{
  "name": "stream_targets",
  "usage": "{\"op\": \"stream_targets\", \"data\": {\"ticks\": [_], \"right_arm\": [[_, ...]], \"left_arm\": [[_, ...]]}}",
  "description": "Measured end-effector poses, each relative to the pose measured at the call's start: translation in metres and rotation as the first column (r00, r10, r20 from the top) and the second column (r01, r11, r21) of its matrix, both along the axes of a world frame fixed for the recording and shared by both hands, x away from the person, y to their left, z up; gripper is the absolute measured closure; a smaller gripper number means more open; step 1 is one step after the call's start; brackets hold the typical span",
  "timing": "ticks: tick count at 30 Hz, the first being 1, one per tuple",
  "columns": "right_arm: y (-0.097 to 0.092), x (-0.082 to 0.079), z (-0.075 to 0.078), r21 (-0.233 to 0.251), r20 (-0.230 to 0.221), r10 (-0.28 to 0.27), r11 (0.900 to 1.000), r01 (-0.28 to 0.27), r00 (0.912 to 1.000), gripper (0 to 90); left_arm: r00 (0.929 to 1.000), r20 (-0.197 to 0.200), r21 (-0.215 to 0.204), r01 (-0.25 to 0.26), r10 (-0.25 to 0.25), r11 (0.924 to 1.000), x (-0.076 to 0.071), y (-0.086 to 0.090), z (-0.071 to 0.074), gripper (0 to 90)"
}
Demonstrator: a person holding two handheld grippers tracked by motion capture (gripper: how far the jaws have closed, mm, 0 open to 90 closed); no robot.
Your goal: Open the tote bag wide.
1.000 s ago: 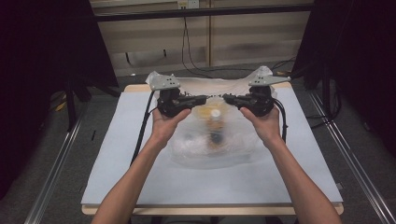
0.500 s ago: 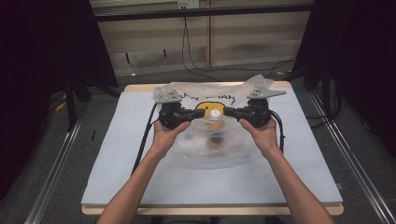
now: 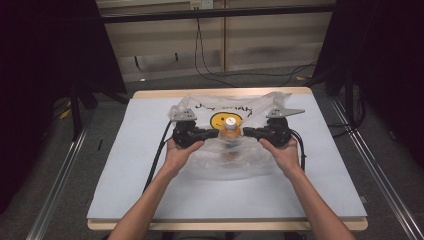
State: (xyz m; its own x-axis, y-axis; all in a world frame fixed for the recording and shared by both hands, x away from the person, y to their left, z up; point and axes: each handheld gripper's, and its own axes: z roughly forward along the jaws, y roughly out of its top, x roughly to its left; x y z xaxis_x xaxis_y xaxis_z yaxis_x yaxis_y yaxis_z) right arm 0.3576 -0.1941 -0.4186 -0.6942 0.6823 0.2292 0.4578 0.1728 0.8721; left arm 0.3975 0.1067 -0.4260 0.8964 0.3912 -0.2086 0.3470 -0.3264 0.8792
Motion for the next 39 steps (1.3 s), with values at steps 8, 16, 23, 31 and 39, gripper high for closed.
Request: {"op": "stream_targets", "data": {"ticks": [8,16,23,31,39], "right_arm": [[0.002,-0.002,-0.020,-0.022,-0.033,0.027,0.9994,-0.028,0.9991,90.0],[0.003,-0.001,-0.046,-0.063,-0.089,0.037,0.9971,-0.042,0.9953,90.0],[-0.002,-0.001,-0.059,-0.097,-0.152,0.016,0.9948,-0.031,0.9882,90.0],[-0.011,0.002,-0.074,-0.146,-0.223,0.002,0.9886,-0.036,0.9747,90.0],[-0.027,0.002,-0.076,-0.143,-0.197,-0.034,0.9897,0.006,0.9797,90.0]], "left_arm": [[0.9996,-0.027,0.043,-0.002,0.003,0.9991,0.000,0.004,-0.019,90.0],[0.9982,-0.057,0.099,-0.013,0.019,0.9950,0.003,0.005,-0.039,90.0],[0.9952,-0.093,0.138,-0.019,0.032,0.9902,0.006,0.010,-0.052,90.0],[0.9927,-0.100,0.167,-0.051,0.068,0.9847,0.010,0.021,-0.060,90.0],[0.9874,-0.104,0.225,-0.093,0.119,0.9698,0.014,0.031,-0.065,90.0]]}}
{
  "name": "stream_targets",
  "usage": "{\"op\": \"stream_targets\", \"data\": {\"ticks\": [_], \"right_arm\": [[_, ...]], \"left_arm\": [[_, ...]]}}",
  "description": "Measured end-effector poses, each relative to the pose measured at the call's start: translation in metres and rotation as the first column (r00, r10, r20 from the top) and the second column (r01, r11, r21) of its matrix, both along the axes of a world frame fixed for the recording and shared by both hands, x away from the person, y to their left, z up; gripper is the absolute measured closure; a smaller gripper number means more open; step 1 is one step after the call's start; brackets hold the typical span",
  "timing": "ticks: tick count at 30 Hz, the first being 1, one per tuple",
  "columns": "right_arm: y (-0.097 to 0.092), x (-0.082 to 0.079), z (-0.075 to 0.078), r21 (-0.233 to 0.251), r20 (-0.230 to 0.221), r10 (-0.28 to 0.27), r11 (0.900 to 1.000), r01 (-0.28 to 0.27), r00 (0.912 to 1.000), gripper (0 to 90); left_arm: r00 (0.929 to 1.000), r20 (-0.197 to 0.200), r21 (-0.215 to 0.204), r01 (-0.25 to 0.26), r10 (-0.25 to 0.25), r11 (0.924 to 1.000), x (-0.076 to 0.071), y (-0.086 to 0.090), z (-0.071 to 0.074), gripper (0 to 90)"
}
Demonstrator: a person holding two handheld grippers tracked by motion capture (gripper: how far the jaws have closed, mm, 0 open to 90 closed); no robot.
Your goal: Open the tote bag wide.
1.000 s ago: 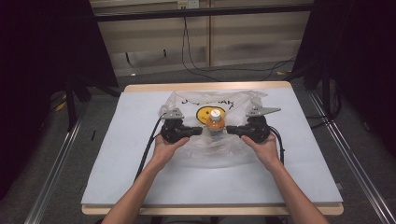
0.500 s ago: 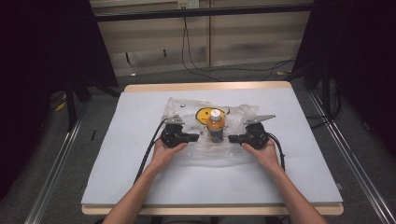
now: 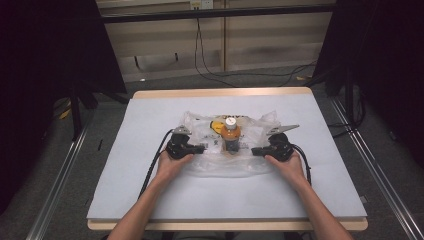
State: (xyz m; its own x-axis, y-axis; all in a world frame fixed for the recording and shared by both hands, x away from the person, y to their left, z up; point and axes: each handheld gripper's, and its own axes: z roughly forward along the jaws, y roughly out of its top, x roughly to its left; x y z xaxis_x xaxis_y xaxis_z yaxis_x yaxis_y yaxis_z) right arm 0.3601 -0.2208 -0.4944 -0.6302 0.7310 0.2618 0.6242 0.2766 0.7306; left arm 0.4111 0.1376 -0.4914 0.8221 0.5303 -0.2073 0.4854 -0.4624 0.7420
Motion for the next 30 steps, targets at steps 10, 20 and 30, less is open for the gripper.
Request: {"op": "stream_targets", "data": {"ticks": [10,20,30], "right_arm": [[-0.013,-0.005,0.002,-0.030,-0.006,-0.040,0.9987,0.040,0.9992,90.0],[-0.039,-0.017,0.005,-0.064,-0.009,-0.088,0.9941,0.087,0.9961,90.0],[-0.056,-0.026,0.007,-0.084,-0.003,-0.137,0.9871,0.136,0.9906,90.0]], "left_arm": [[0.9999,-0.014,0.029,0.008,-0.007,0.9996,-0.003,0.022,0.003,90.0],[0.9995,-0.009,0.047,0.030,-0.030,0.9984,-0.015,0.038,0.006,90.0],[0.9991,-0.012,0.047,0.041,-0.040,0.9981,-0.032,0.059,0.006,90.0]]}}
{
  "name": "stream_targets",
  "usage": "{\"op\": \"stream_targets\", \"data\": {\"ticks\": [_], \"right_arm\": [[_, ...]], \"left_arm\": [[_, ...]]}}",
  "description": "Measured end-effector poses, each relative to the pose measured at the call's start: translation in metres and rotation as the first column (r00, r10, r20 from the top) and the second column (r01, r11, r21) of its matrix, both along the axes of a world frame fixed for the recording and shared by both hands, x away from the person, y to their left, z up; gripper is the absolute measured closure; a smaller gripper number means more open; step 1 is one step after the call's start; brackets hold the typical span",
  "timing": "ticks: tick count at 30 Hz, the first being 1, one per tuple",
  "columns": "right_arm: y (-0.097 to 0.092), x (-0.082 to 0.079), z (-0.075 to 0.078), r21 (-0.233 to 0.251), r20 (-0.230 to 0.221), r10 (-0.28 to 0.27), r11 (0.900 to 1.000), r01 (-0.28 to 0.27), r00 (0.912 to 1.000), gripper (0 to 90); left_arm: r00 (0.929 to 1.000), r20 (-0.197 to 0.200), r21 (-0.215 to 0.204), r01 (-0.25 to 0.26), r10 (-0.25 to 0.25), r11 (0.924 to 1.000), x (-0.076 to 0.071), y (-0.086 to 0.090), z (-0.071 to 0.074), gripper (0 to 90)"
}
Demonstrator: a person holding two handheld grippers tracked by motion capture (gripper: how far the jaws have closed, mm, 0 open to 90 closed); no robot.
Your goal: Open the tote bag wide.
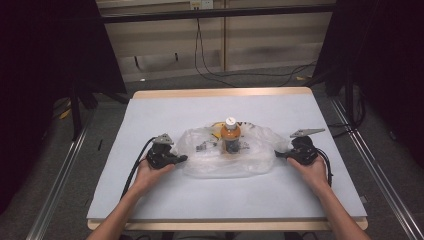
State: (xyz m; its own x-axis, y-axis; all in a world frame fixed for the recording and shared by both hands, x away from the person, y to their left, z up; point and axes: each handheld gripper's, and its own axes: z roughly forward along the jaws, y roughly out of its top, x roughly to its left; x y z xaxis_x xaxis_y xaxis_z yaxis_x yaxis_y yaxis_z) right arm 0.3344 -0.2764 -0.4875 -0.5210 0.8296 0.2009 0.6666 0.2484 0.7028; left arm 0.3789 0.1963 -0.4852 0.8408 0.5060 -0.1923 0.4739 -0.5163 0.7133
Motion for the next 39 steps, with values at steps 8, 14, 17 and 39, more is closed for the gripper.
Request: {"op": "stream_targets", "data": {"ticks": [8,14,17,39], "right_arm": [[-0.003,-0.004,-0.004,0.037,0.027,-0.003,0.9993,0.002,0.9996,90.0],[0.001,-0.013,0.009,0.098,0.066,0.025,0.9947,-0.032,0.9975,90.0],[0.007,-0.020,0.015,0.105,0.079,0.047,0.9929,-0.055,0.9958,90.0],[0.031,-0.031,0.053,0.144,0.147,0.108,0.9810,-0.129,0.9832,90.0]], "left_arm": [[0.9996,-0.029,-0.044,0.001,-0.003,0.9990,-0.004,0.006,-0.002,90.0],[0.9999,-0.016,-0.078,0.003,-0.005,0.9970,-0.012,0.006,0.005,90.0],[0.9997,-0.015,-0.107,0.019,-0.021,0.9940,-0.019,0.006,0.012,90.0],[0.9875,0.092,-0.130,0.139,-0.128,0.9816,-0.046,-0.018,0.067,90.0]]}}
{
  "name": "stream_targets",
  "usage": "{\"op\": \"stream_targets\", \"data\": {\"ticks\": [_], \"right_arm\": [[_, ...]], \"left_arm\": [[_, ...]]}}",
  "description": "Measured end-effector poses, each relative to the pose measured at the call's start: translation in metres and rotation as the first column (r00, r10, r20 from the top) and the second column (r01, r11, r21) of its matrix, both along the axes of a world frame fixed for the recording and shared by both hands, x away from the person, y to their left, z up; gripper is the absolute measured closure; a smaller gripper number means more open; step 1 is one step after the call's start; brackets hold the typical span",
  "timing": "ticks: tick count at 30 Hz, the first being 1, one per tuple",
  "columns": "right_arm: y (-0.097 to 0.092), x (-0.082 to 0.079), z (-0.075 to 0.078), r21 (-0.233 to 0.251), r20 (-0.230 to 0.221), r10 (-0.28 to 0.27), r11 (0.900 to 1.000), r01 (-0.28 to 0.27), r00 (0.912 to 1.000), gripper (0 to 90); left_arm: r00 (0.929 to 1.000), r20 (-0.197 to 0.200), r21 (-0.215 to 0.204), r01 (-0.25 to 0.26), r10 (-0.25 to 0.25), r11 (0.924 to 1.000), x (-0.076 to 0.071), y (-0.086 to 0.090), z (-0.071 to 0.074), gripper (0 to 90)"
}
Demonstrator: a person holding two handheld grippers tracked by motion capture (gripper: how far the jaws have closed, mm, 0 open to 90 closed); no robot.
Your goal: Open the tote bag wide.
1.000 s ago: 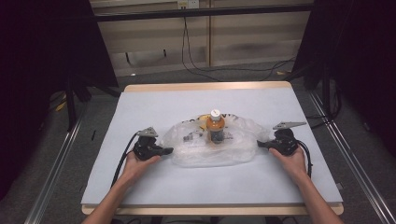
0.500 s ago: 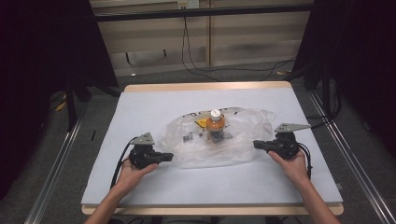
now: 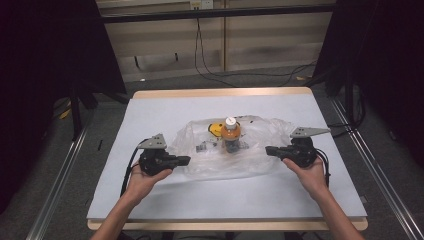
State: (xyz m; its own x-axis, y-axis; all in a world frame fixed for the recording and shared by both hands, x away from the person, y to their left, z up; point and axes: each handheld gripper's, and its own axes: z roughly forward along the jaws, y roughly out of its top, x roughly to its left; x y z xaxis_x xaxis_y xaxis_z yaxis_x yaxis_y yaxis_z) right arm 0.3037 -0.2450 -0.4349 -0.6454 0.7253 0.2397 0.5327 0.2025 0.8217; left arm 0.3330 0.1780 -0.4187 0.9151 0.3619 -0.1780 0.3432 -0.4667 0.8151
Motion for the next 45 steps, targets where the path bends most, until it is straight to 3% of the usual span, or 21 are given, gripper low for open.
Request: {"op": "stream_targets", "data": {"ticks": [6,9,11,14,16,17,19,21,22,26,29,30,31,32,33,35,38,39,41,43,45], "right_arm": [[0.017,0.016,0.007,-0.076,-0.053,0.042,0.9960,-0.046,0.9977,90.0],[0.029,0.028,0.013,-0.128,-0.096,0.072,0.9882,-0.084,0.9928,90.0],[0.035,0.033,0.016,-0.149,-0.111,0.080,0.9842,-0.096,0.9906,90.0],[0.045,0.047,0.019,-0.199,-0.159,0.083,0.9733,-0.114,0.9839,90.0],[0.050,0.055,0.017,-0.218,-0.194,0.096,0.9662,-0.138,0.9764,90.0],[0.052,0.058,0.017,-0.232,-0.213,0.097,0.9617,-0.146,0.9723,90.0],[0.058,0.065,0.014,-0.258,-0.240,0.092,0.9535,-0.155,0.9662,90.0],[0.065,0.073,0.010,-0.286,-0.265,0.095,0.9429,-0.172,0.9596,90.0],[0.068,0.076,0.009,-0.291,-0.277,0.088,0.9412,-0.171,0.9567,90.0],[0.079,0.091,0.003,-0.323,-0.298,0.090,0.9275,-0.189,0.9504,90.0],[0.085,0.101,-0.003,-0.329,-0.340,0.076,0.9240,-0.194,0.9372,90.0],[0.088,0.103,-0.007,-0.342,-0.348,0.075,0.9180,-0.201,0.9346,90.0],[0.089,0.105,-0.010,-0.347,-0.359,0.080,0.9134,-0.213,0.9300,90.0],[0.090,0.104,-0.013,-0.340,-0.368,0.082,0.9154,-0.216,0.9263,90.0],[0.091,0.103,-0.017,-0.342,-0.380,0.087,0.9116,-0.227,0.9211,90.0],[0.091,0.100,-0.023,-0.348,-0.392,0.105,0.9024,-0.254,0.9138,90.0],[0.087,0.089,-0.025,-0.321,-0.405,0.121,0.9092,-0.265,0.9061,90.0],[0.085,0.084,-0.026,-0.339,-0.406,0.136,0.8957,-0.287,0.9038,90.0],[0.082,0.071,-0.025,-0.327,-0.433,0.141,0.8960,-0.301,0.8903,90.0],[0.079,0.059,-0.025,-0.328,-0.436,0.167,0.8852,-0.329,0.8843,90.0],[0.077,0.047,-0.024,-0.340,-0.443,0.188,0.8698,-0.358,0.8766,90.0]], "left_arm": [[0.9990,-0.027,0.127,0.040,-0.037,0.9911,0.023,-0.035,0.011,90.0],[0.9978,-0.051,0.218,0.053,-0.042,0.9745,0.045,-0.053,0.020,90.0],[0.9985,-0.030,0.296,0.052,-0.045,0.9537,0.058,-0.064,0.027,90.0],[0.9991,-0.022,0.343,0.042,-0.037,0.9385,0.071,-0.082,0.035,90.0],[0.9960,-0.059,0.422,0.086,-0.067,0.9023,0.085,-0.094,0.037,90.0],[0.9970,-0.071,0.436,0.060,-0.033,0.8977,0.090,-0.101,0.035,90.0],[0.9920,-0.116,0.510,0.102,-0.049,0.8541,0.105,-0.112,0.029,90.0],[0.9905,-0.134,0.548,0.100,-0.031,0.8307,0.116,-0.122,0.018,90.0],[0.9874,-0.157,0.541,0.106,-0.024,0.8343,0.122,-0.125,0.012,90.0],[0.9767,-0.214,0.551,0.134,-0.015,0.8240,0.138,-0.139,-0.014,90.0],[0.9673,-0.254,0.575,0.146,0.005,0.8053,0.146,-0.145,-0.032,90.0],[0.9634,-0.268,0.570,0.153,0.006,0.8072,0.148,-0.146,-0.036,90.0],[0.9604,-0.278,0.548,0.146,0.014,0.8239,0.151,-0.145,-0.036,90.0],[0.9581,-0.286,0.544,0.153,0.011,0.8251,0.153,-0.145,-0.037,90.0],[0.9577,-0.287,0.540,0.144,0.020,0.8294,0.154,-0.145,-0.037,90.0],[0.9632,-0.267,0.567,0.135,0.027,0.8123,0.156,-0.147,-0.036,90.0],[0.9707,-0.238,0.604,0.120,0.034,0.7878,0.157,-0.152,-0.034,90.0],[0.9708,-0.236,0.606,0.112,0.043,0.7872,0.157,-0.153,-0.034,90.0],[0.9702,-0.236,0.601,0.103,0.054,0.7928,0.159,-0.153,-0.035,90.0],[0.9686,-0.240,0.600,0.096,0.064,0.7944,0.160,-0.153,-0.035,90.0],[0.9684,-0.243,0.610,0.107,0.057,0.7854,0.161,-0.154,-0.034,90.0]]}}
